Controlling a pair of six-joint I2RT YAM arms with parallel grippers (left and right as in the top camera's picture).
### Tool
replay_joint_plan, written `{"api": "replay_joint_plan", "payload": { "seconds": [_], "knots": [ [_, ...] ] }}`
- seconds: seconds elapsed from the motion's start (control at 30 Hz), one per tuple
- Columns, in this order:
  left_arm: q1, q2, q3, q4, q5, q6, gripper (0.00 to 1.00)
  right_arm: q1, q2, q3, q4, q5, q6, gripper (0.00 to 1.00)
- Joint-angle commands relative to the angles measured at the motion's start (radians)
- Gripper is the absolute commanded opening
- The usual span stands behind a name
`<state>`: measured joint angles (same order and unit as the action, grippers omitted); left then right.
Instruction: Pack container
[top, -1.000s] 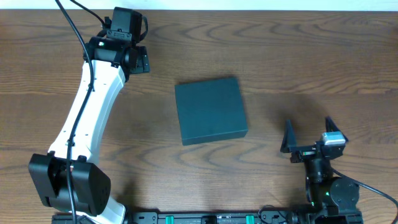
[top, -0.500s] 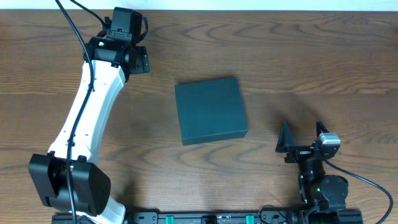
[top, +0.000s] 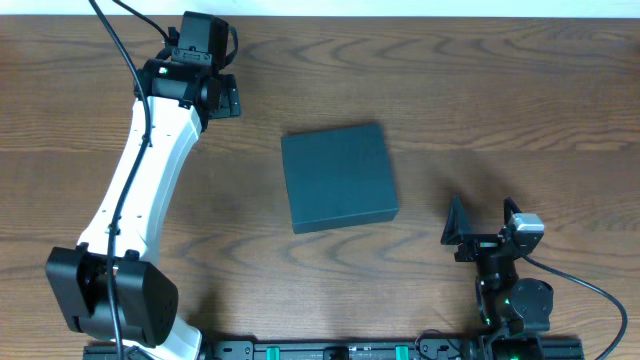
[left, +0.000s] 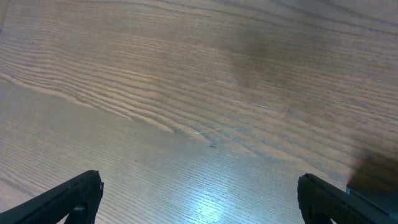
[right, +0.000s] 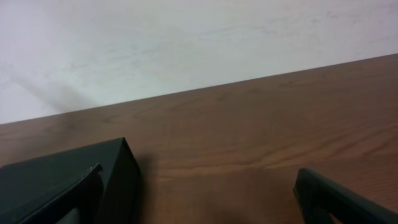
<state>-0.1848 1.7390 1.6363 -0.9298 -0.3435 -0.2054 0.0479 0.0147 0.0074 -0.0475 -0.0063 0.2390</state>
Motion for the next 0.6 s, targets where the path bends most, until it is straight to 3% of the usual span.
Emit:
{"api": "replay_joint_plan", "payload": {
  "seconds": [0.0, 0.57],
  "knots": [
    [0.003, 0.0, 0.011, 0.0, -0.01, 0.002, 0.99, -0.009, -0.01, -0.002, -0.003, 0.01, 0.011, 0.99],
    [0.003, 0.0, 0.011, 0.0, -0.01, 0.002, 0.98, -0.009, -0.008, -0.002, -0.025, 0.01, 0.011, 0.99]
  ]
}}
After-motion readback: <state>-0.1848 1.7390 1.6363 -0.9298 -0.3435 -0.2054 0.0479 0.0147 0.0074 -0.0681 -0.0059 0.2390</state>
